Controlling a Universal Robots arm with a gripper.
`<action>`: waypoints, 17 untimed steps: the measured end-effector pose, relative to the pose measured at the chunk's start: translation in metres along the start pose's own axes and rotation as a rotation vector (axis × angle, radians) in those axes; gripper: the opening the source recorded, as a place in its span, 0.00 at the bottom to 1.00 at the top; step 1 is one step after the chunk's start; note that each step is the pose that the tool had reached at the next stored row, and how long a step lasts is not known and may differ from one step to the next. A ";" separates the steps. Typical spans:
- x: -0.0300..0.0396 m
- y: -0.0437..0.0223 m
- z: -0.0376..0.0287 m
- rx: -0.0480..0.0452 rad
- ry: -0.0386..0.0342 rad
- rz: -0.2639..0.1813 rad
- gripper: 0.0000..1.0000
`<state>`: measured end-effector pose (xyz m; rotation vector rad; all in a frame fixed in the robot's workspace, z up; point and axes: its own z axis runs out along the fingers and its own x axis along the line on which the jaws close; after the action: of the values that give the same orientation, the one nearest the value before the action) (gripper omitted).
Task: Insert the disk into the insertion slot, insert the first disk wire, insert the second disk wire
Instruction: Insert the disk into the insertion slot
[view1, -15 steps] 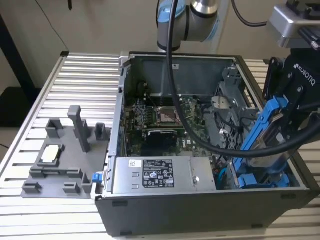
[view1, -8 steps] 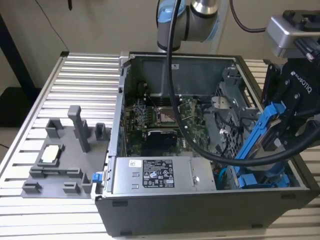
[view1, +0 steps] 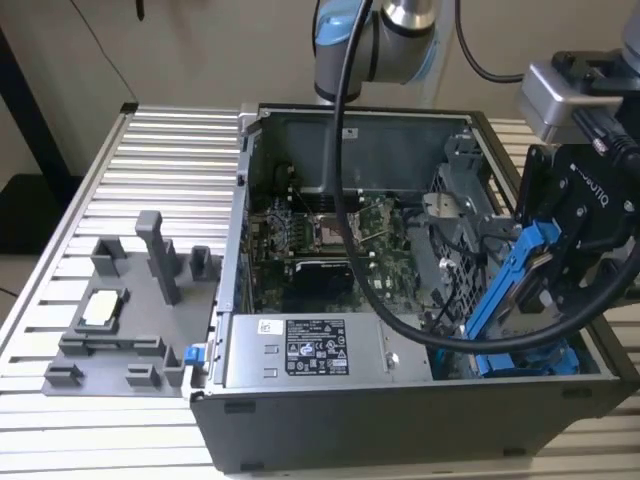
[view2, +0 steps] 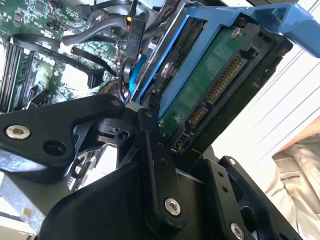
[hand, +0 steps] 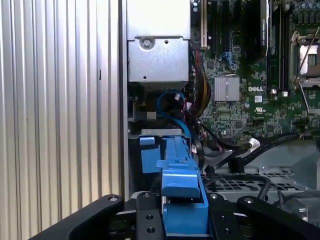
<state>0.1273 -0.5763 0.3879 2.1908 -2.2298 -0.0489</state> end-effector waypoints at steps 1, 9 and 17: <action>0.0000 0.0000 0.0018 0.0000 0.0001 0.000 0.33; 0.0001 -0.0003 0.0094 0.0000 -0.0002 0.000 0.33; 0.0001 -0.0003 0.0091 -0.0003 -0.0005 -0.001 0.41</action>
<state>0.1273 -0.5763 0.3788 2.1922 -2.2287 -0.0499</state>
